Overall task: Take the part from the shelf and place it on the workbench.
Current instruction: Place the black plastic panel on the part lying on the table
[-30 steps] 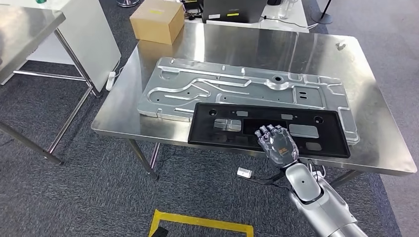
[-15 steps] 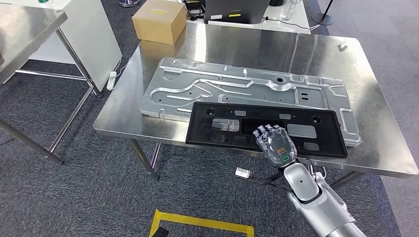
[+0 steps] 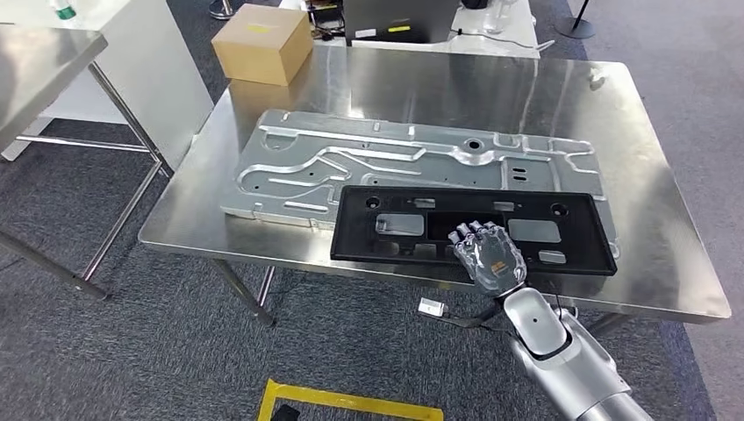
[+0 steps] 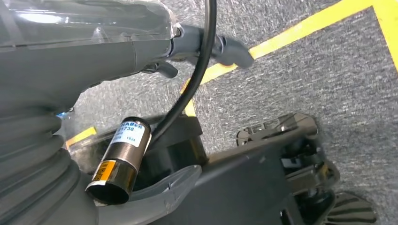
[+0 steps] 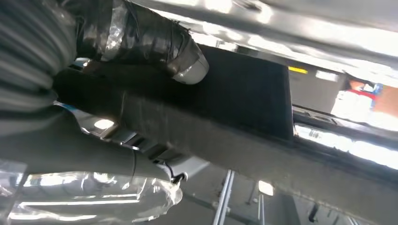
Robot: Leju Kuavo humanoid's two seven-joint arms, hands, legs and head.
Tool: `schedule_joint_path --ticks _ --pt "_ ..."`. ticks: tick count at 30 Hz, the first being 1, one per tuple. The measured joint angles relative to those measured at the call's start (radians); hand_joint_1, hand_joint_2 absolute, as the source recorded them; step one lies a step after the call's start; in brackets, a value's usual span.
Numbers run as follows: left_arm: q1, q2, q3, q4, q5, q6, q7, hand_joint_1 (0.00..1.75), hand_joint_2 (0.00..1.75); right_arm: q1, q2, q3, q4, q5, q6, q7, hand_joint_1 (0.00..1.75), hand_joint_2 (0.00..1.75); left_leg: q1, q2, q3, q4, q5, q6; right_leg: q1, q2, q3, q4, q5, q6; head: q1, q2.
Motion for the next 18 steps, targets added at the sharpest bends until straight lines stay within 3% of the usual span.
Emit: schedule_joint_path --ticks 2,3,5,6,7,8,9,11,12,13,14,16,18 --pt "-0.001 0.000 0.000 0.000 0.002 0.000 0.000 0.00 1.75 -0.001 0.000 0.000 0.001 0.000 0.000 0.000 1.68 1.75 0.002 0.001 -0.009 0.037 -0.020 -0.001 0.004 0.002 0.010 0.001 -0.010 -0.019 -0.003 0.000" --pt "-0.002 0.000 0.000 0.000 0.003 0.000 0.000 0.00 1.75 -0.002 0.000 0.000 0.001 0.000 0.000 -0.001 1.68 1.75 0.000 0.001 -0.035 0.088 -0.042 0.002 0.007 0.003 0.018 0.001 -0.015 -0.027 -0.004 0.000" --pt "-0.002 0.000 0.000 0.000 0.006 0.000 -0.001 0.00 1.75 -0.002 0.001 0.000 0.002 0.000 0.000 -0.001 1.68 1.75 -0.009 0.001 -0.120 0.233 -0.088 0.012 0.017 0.003 0.032 0.000 -0.027 -0.041 -0.006 0.000" --pt "-0.002 0.000 0.000 0.000 0.007 0.000 -0.001 0.00 1.75 -0.001 0.002 0.000 0.002 0.000 0.000 -0.002 1.68 1.75 -0.015 0.001 -0.163 0.292 -0.097 0.018 0.024 0.003 0.039 0.000 -0.034 -0.046 -0.006 0.000" --pt "-0.002 0.000 0.000 0.000 0.008 0.000 -0.002 0.00 1.75 0.000 0.002 0.000 0.002 0.000 0.000 -0.002 1.68 1.75 -0.023 0.001 -0.191 0.319 -0.086 0.028 0.032 0.004 0.048 0.000 -0.041 -0.051 -0.006 0.000" --pt "-0.002 0.000 0.000 0.000 0.009 0.000 -0.002 0.00 1.75 0.001 0.004 0.000 0.002 0.000 0.000 -0.002 1.68 1.75 -0.032 0.000 -0.201 0.307 -0.054 0.043 0.041 0.006 0.059 0.000 -0.049 -0.054 -0.006 0.000" --pt "-0.002 0.001 0.000 0.000 0.009 0.000 -0.003 0.00 1.75 0.001 0.004 0.000 0.002 0.000 0.000 -0.002 1.68 1.75 -0.043 -0.001 -0.192 0.257 -0.005 0.062 0.049 0.007 0.073 -0.001 -0.058 -0.058 -0.006 0.000" --pt "0.000 0.003 0.000 0.001 0.009 0.000 -0.003 0.00 1.75 0.001 0.006 0.000 0.002 0.000 0.000 -0.001 1.68 1.75 -0.065 -0.005 -0.151 0.134 0.078 0.107 0.062 0.009 0.097 -0.006 -0.075 -0.061 -0.004 0.000" --pt "0.002 0.004 0.000 0.002 0.009 0.001 -0.003 0.00 1.75 0.001 0.007 0.000 0.002 0.000 0.000 -0.001 1.68 1.75 -0.072 -0.006 -0.131 0.088 0.094 0.124 0.063 0.010 0.105 -0.011 -0.081 -0.059 -0.004 0.000" --pt "0.003 0.005 0.000 0.002 0.009 0.001 -0.003 0.00 1.75 0.001 0.008 0.000 0.003 0.000 0.000 -0.001 1.68 1.75 -0.077 -0.006 -0.117 0.060 0.092 0.134 0.062 0.010 0.111 -0.016 -0.082 -0.056 -0.004 0.000" --pt "0.004 0.006 0.000 0.003 0.009 0.001 -0.003 0.00 1.75 0.002 0.008 0.000 0.003 0.000 0.000 -0.002 1.68 1.75 -0.078 -0.005 -0.104 0.043 0.084 0.138 0.061 0.010 0.115 -0.019 -0.079 -0.051 -0.004 0.000" --pt "0.005 0.003 0.000 0.003 0.009 0.002 -0.003 0.00 1.75 0.004 0.009 0.000 0.002 0.000 0.000 -0.002 1.68 1.75 -0.075 -0.005 -0.075 0.002 0.079 0.134 0.060 0.007 0.120 -0.013 -0.071 -0.041 -0.006 0.000" --pt "0.006 0.002 0.000 0.003 0.009 0.002 -0.003 0.00 1.75 0.000 0.009 0.000 0.002 0.000 0.000 -0.002 1.68 1.75 -0.066 -0.005 -0.041 -0.026 0.078 0.127 0.058 0.005 0.094 0.039 -0.083 -0.032 -0.004 0.000"
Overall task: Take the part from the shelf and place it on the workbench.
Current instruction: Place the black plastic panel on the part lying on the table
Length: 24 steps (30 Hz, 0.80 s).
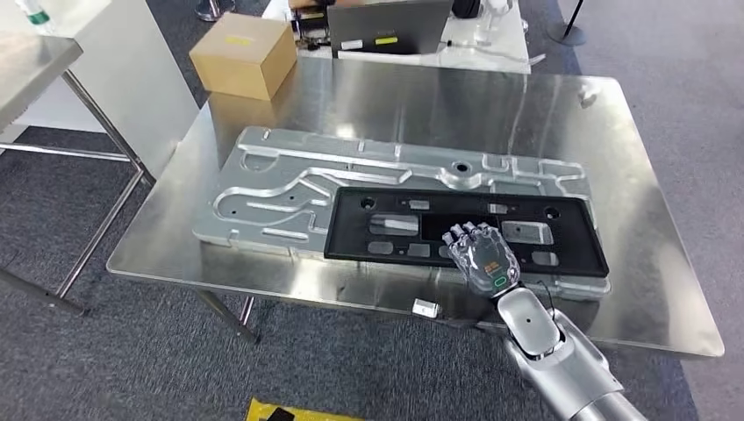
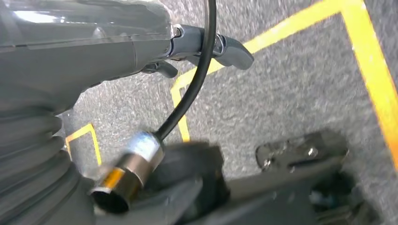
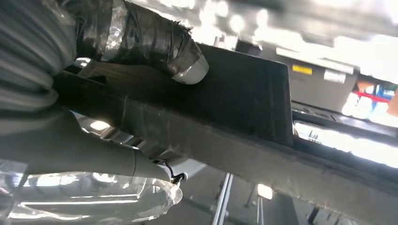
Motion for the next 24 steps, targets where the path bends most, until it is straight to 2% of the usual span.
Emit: schedule_joint_path --ticks 3,4,5,6,8,9,10,12,14,16,18,19,20,21,23,24 --pt "0.001 -0.001 0.000 0.000 0.000 -0.001 -0.001 0.00 1.75 -0.003 0.000 0.000 0.002 0.000 0.002 0.000 1.68 1.75 0.007 0.000 0.029 -0.009 -0.018 -0.009 -0.017 -0.002 -0.109 0.151 -0.056 0.022 0.001 0.000" --pt "0.002 -0.002 0.000 0.000 0.001 -0.001 -0.001 0.00 1.75 -0.001 0.000 0.000 0.003 0.000 0.002 -0.001 1.68 1.75 0.010 0.000 0.038 -0.009 -0.027 -0.014 -0.024 -0.002 -0.138 0.176 -0.063 0.029 0.002 0.000" --pt "0.004 -0.002 0.000 0.000 0.001 -0.002 -0.001 0.00 1.75 0.001 0.000 0.000 0.005 0.000 0.003 -0.002 1.68 1.75 0.014 -0.001 0.049 -0.007 -0.037 -0.021 -0.031 -0.004 -0.153 0.169 -0.051 0.037 0.001 0.000" --pt "0.006 -0.002 0.000 0.000 0.001 -0.002 -0.002 0.00 1.75 0.002 0.000 0.000 0.006 0.000 0.003 -0.002 1.68 1.75 0.019 -0.002 0.061 -0.004 -0.049 -0.028 -0.037 -0.007 -0.152 0.127 -0.015 0.045 0.001 0.000" --pt "0.007 -0.002 0.000 0.000 0.001 -0.002 -0.002 0.00 1.75 0.001 0.000 0.000 0.008 0.000 0.004 -0.002 1.68 1.75 0.026 -0.002 0.084 0.007 -0.076 -0.044 -0.045 -0.016 -0.126 0.005 0.081 0.057 0.002 0.000" --pt "0.007 -0.002 0.000 0.000 0.002 -0.002 -0.003 0.00 1.75 0.001 0.000 0.000 0.009 0.000 0.004 -0.003 1.68 1.75 0.027 -0.002 0.088 0.012 -0.088 -0.054 -0.044 -0.021 -0.115 -0.036 0.109 0.053 0.002 0.000" --pt "0.006 -0.002 0.000 0.000 0.002 -0.002 -0.003 0.00 1.75 0.001 0.001 0.000 0.010 0.000 0.005 -0.004 1.68 1.75 0.027 -0.001 0.090 0.015 -0.097 -0.063 -0.042 -0.023 -0.112 -0.054 0.122 0.045 0.001 0.000" --pt "0.005 -0.002 0.000 0.000 0.002 -0.002 -0.003 0.00 1.75 0.001 0.001 0.000 0.012 0.000 0.005 -0.006 1.68 1.75 0.026 0.000 0.091 0.021 -0.105 -0.077 -0.037 -0.021 -0.110 -0.053 0.115 0.021 0.000 0.000" --pt "0.005 -0.002 0.000 0.000 0.002 -0.001 -0.004 0.00 1.75 -0.001 0.002 0.000 0.012 0.000 0.005 -0.006 1.68 1.75 0.029 0.001 0.077 0.062 -0.102 -0.085 -0.039 -0.018 -0.097 -0.058 0.109 0.004 -0.001 0.000" --pt "0.004 -0.002 0.000 0.000 0.002 -0.001 -0.005 0.00 1.75 -0.003 0.003 0.000 0.012 0.000 0.005 -0.005 1.68 1.75 0.032 0.001 0.016 0.169 -0.119 -0.090 -0.040 -0.015 -0.078 -0.065 0.097 -0.009 -0.002 0.000" --pt "0.004 -0.002 0.000 0.000 0.002 -0.001 -0.007 0.00 1.75 -0.002 0.005 0.000 0.012 0.000 0.005 -0.006 1.68 1.75 0.032 0.001 -0.067 0.285 -0.171 -0.096 -0.039 -0.013 -0.059 -0.067 0.081 -0.016 -0.003 0.000" --pt "0.003 -0.002 0.000 0.000 0.002 0.000 -0.008 0.00 1.75 0.000 0.006 0.000 0.012 0.000 0.005 -0.007 1.68 1.75 0.032 0.001 -0.098 0.314 -0.188 -0.098 -0.038 -0.011 -0.048 -0.067 0.072 -0.016 -0.003 0.000" --pt "0.003 -0.002 0.000 0.000 0.002 0.000 -0.008 0.00 1.75 0.001 0.006 0.000 0.012 0.000 0.005 -0.007 1.68 1.75 0.032 0.001 -0.114 0.312 -0.185 -0.098 -0.037 -0.010 -0.036 -0.067 0.063 -0.015 -0.003 0.000" --pt "0.002 -0.002 0.000 0.000 0.002 0.000 -0.009 0.00 1.75 0.001 0.006 0.000 0.012 0.000 0.005 -0.008 1.68 1.75 0.032 0.001 -0.114 0.276 -0.156 -0.096 -0.037 -0.009 -0.023 -0.067 0.054 -0.014 -0.003 0.000" --pt "0.004 -0.001 0.000 0.000 0.002 0.000 -0.009 0.00 1.75 0.001 0.007 0.000 0.012 0.000 0.005 -0.007 1.68 1.75 0.031 0.001 -0.084 0.148 -0.053 -0.087 -0.036 -0.006 0.005 -0.066 0.034 -0.008 -0.002 0.000" --pt "0.005 -0.001 0.000 0.000 0.002 0.000 -0.009 0.00 1.75 0.001 0.008 0.000 0.013 0.000 0.006 -0.007 1.68 1.75 0.028 0.001 -0.070 0.094 -0.019 -0.083 -0.035 -0.004 0.013 -0.066 0.026 -0.003 -0.002 0.000"
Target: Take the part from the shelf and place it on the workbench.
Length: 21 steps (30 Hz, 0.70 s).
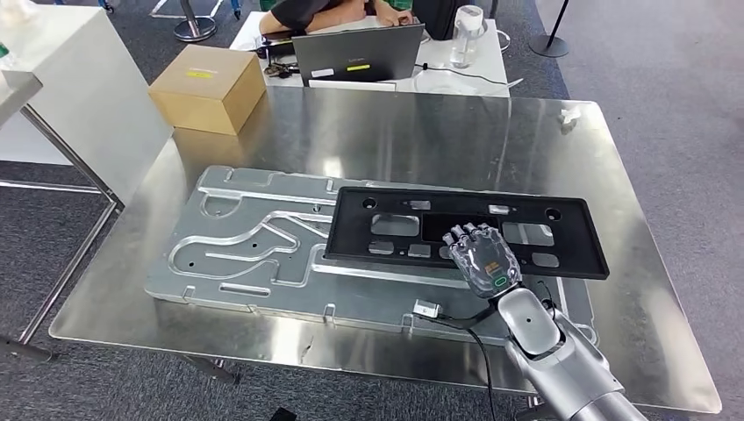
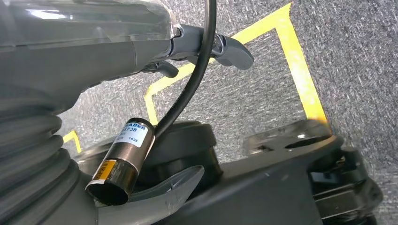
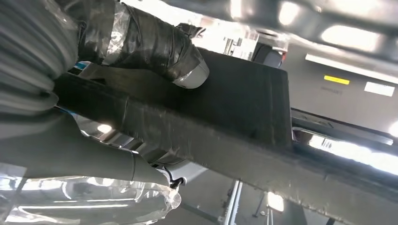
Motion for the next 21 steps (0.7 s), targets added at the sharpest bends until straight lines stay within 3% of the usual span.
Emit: schedule_joint_path --ticks 1,4,8,15,19,21 --pt "0.001 0.000 0.000 0.000 0.000 0.000 0.000 0.00 1.75 -0.001 0.000 0.000 0.000 0.000 0.000 0.000 1.68 1.75 -0.003 0.000 0.008 -0.033 0.023 0.004 0.001 0.002 0.004 0.000 -0.006 0.006 0.000 0.000" --pt "0.001 0.000 0.000 0.000 -0.005 0.007 -0.014 0.00 1.75 0.000 0.001 0.000 0.001 0.000 0.000 0.001 1.68 1.75 -0.005 -0.003 0.011 -0.047 0.035 0.006 0.004 0.004 0.003 0.001 -0.012 0.014 -0.001 0.000" --pt "0.001 -0.001 0.000 0.000 -0.015 0.021 -0.036 0.00 1.75 0.003 -0.001 0.000 0.000 -0.001 0.000 0.006 0.00 1.75 -0.004 -0.006 0.013 -0.050 0.028 0.009 0.004 0.002 0.011 -0.010 -0.009 0.013 -0.001 0.000" --pt "0.002 -0.001 0.000 0.000 -0.015 0.034 -0.043 0.00 1.75 0.005 -0.007 0.000 -0.013 -0.003 0.007 0.008 0.00 1.75 -0.006 -0.006 0.017 -0.050 0.020 0.021 0.004 0.000 0.026 -0.034 -0.016 0.019 -0.001 0.000" --pt "0.002 -0.001 0.000 0.000 -0.015 0.034 -0.041 0.00 0.00 0.006 -0.009 0.000 -0.016 -0.005 0.012 0.005 0.00 1.75 -0.007 -0.006 0.020 -0.049 0.020 0.023 0.003 -0.001 0.028 -0.035 -0.014 0.026 -0.001 0.000" --pt "0.002 -0.001 0.000 0.000 -0.015 0.034 -0.039 0.00 0.00 0.006 -0.010 0.000 -0.017 -0.007 0.013 0.003 0.00 1.75 -0.007 -0.006 0.022 -0.049 0.020 0.023 0.003 -0.001 0.030 -0.035 -0.013 0.029 -0.001 0.000"
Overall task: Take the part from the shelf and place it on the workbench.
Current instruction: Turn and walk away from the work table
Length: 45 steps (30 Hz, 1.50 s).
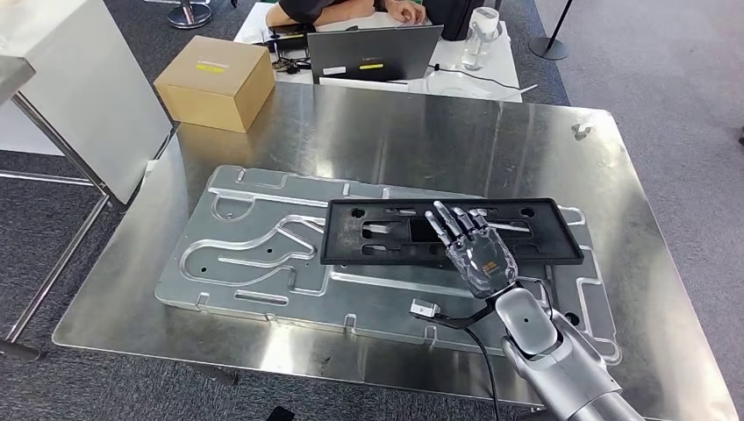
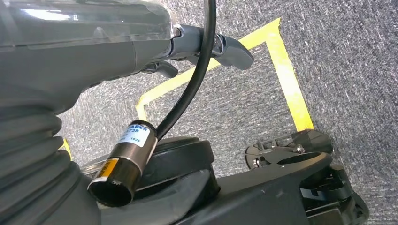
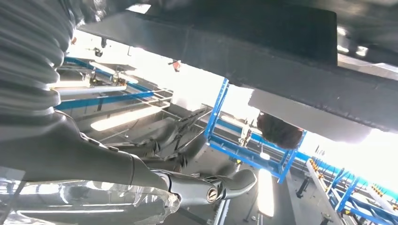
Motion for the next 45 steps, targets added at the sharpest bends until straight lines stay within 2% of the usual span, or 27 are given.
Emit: schedule_joint_path --ticks 39,41,43,45 --pt "0.000 0.000 -0.001 0.000 -0.001 -0.006 -0.005 0.00 0.00 0.000 -0.001 0.000 -0.001 -0.010 -0.002 -0.006 0.00 1.75 0.001 0.000 0.005 0.000 0.000 0.000 0.001 0.000 0.004 0.001 -0.001 0.003 0.000 0.000" --pt "-0.001 0.000 -0.001 0.000 -0.002 -0.010 -0.010 0.00 0.00 0.000 0.000 0.000 -0.003 -0.015 -0.003 -0.010 0.00 1.75 -0.002 0.000 0.004 0.003 -0.001 0.003 -0.001 0.000 0.005 -0.002 0.002 0.007 0.000 0.000" --pt "-0.002 0.000 -0.002 0.000 -0.003 -0.013 -0.013 0.00 0.00 -0.001 0.001 0.000 -0.010 -0.017 -0.004 -0.014 0.00 1.75 -0.002 0.000 0.007 -0.005 0.004 0.014 -0.003 0.000 0.009 -0.010 0.006 0.017 0.000 0.000" --pt "-0.003 0.000 -0.002 0.000 -0.002 -0.014 -0.014 0.00 0.00 -0.004 0.001 0.000 -0.017 -0.018 -0.003 -0.016 0.00 1.75 0.003 0.004 0.018 -0.031 0.017 0.024 -0.003 -0.001 0.004 0.007 -0.012 0.021 0.000 0.000"
